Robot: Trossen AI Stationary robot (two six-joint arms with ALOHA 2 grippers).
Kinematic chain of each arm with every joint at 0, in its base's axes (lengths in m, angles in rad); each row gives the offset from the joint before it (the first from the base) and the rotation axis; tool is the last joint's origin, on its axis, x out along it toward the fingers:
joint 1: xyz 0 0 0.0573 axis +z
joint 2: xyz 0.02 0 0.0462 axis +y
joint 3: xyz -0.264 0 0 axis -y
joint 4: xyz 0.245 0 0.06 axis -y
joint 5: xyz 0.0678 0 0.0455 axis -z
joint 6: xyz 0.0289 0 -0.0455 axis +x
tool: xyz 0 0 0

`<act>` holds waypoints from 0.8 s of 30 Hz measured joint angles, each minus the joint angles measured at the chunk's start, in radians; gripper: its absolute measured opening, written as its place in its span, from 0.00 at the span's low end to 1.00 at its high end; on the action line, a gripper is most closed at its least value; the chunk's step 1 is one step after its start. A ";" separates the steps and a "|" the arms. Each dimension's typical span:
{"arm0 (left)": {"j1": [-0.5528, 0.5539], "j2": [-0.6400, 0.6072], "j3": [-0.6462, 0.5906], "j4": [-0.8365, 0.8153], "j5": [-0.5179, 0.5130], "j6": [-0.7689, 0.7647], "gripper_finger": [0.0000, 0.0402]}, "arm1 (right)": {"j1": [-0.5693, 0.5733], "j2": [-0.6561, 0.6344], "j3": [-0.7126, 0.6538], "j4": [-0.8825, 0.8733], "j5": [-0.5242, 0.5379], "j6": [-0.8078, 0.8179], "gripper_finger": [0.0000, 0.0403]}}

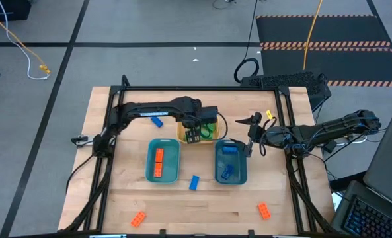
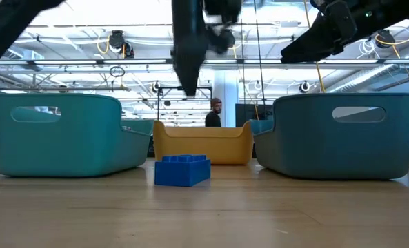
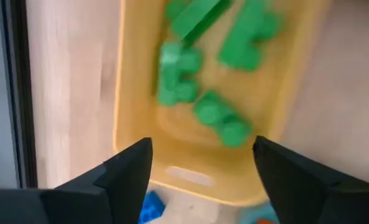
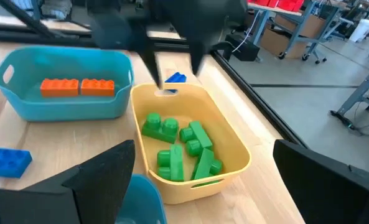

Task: Sort & place blocks by color
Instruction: Put the orange game piece into the light blue bin

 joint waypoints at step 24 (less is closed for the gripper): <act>-0.242 -0.690 -1.093 1.738 -0.024 -0.039 0.39 | 0.070 0.018 0.018 0.052 -0.191 0.153 0.94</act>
